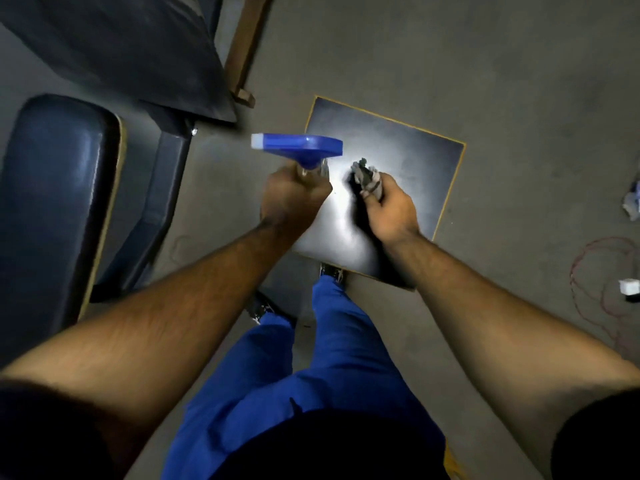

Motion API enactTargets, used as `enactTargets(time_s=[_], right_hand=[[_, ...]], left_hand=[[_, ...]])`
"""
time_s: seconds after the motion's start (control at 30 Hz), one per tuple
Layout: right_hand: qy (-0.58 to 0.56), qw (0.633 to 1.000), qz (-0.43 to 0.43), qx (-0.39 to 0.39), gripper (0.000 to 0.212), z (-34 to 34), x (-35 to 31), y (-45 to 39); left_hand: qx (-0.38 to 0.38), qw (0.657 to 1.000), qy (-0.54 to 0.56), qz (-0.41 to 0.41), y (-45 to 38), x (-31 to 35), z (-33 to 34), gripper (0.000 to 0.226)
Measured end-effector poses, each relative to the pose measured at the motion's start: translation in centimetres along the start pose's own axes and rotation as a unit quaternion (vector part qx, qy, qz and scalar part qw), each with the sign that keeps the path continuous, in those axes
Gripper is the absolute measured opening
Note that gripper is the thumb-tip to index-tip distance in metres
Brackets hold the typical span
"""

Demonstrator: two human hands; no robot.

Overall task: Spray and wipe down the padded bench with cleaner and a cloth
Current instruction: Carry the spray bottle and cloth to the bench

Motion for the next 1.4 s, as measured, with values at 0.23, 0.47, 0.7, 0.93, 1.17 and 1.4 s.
enactTargets(time_s=[0.23, 0.47, 0.7, 0.93, 1.17, 1.4], right_hand=[[0.009, 0.99, -0.086, -0.113, 0.035, 6.1, -10.2, 5.5], [0.112, 0.956, -0.182, -0.199, 0.036, 19.0, -22.7, 12.8], [0.201, 0.904, -0.252, -0.28, 0.03, 33.3, -31.8, 21.6], [0.296, 0.82, -0.337, -0.356, 0.036, 46.6, -38.4, 25.8], [0.377, 0.749, -0.387, -0.384, 0.034, 59.9, -42.4, 23.7], [0.403, 0.715, -0.428, -0.38, 0.033, 69.1, -42.6, 21.1]], left_hand=[[0.081, 0.985, 0.074, -0.134, 3.9, -6.5, -10.7, 0.029], [0.216, 0.942, 0.128, -0.22, 10.5, -18.9, -24.4, 0.037], [0.311, 0.88, 0.157, -0.322, 17.3, -32.2, -35.3, 0.035], [0.368, 0.809, 0.208, -0.41, 20.3, -43.0, -40.3, 0.036], [0.382, 0.767, 0.224, -0.464, 17.6, -52.7, -41.6, 0.036], [0.383, 0.746, 0.219, -0.499, 15.3, -59.7, -40.6, 0.037]])
Point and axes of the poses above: each hand's wrist, its own y-axis away from the middle knuckle, its own z-axis out of the palm, x = y × z, the point moved 2 cm from there along -y, towards the middle knuckle, and after that the axes turned 8 degrees about z, right-handed, at the moved point
